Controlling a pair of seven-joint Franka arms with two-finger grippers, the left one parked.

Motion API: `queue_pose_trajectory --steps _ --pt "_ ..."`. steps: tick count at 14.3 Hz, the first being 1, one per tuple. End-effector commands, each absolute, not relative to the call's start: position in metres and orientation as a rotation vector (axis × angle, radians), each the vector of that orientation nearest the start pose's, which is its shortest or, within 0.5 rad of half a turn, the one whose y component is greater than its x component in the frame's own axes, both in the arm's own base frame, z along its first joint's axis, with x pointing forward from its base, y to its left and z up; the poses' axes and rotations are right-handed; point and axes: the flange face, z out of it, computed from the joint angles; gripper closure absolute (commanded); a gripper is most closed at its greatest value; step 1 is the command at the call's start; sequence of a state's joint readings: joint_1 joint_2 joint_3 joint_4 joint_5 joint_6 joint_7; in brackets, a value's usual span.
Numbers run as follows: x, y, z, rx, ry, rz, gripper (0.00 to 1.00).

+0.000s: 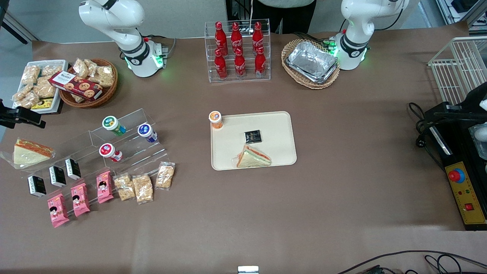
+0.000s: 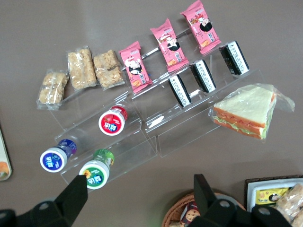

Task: Place green gum on tray

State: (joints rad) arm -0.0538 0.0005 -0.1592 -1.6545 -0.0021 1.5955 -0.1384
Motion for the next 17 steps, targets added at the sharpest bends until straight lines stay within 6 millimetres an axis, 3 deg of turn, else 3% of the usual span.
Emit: queue_pose_trajectory --steps 1,10,12,17 --pt "0.542 -0.107 0.586 -3.120 0.173 0.089 0.00" --pt "0.547 -0.103 0.584 -3.121 0.228 0.080 0.00" --pt "0.548 -0.085 0.581 -3.128 0.298 0.102 0.00" --pt "0.546 -0.084 0.581 -3.155 0.264 0.112 0.00"
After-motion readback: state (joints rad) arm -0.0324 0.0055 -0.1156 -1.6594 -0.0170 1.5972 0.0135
